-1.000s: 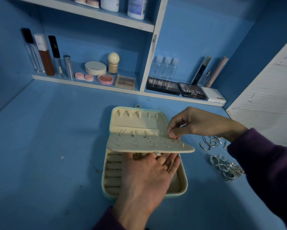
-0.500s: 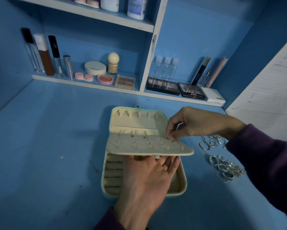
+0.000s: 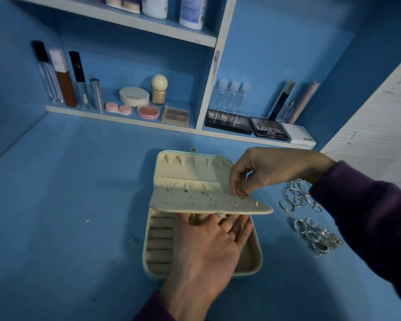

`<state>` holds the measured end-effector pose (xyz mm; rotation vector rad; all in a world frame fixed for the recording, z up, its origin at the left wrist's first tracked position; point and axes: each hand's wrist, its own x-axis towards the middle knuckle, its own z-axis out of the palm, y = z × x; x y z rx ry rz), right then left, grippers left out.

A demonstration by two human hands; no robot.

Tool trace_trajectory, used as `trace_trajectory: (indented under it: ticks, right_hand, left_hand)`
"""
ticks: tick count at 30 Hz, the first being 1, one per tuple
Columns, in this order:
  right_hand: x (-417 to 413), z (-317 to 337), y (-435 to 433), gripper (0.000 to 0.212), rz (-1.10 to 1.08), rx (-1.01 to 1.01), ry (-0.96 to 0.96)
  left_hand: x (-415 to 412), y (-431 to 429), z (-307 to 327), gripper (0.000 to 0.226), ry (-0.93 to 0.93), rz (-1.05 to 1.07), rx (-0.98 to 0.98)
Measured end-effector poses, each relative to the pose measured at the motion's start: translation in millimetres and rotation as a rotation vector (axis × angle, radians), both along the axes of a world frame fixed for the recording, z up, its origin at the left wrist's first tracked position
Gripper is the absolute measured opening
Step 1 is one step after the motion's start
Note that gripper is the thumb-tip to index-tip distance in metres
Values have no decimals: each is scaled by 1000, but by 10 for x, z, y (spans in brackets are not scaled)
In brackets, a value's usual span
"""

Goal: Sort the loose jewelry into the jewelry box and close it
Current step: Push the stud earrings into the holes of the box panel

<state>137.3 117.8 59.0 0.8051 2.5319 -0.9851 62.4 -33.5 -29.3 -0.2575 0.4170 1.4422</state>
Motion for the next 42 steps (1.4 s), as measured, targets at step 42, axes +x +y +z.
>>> trace_trajectory:
  ticks: [42]
  right_hand:
    - [419, -641, -99, 11, -587, -154, 838]
  left_hand:
    - [34, 87, 184, 82, 110, 23, -156]
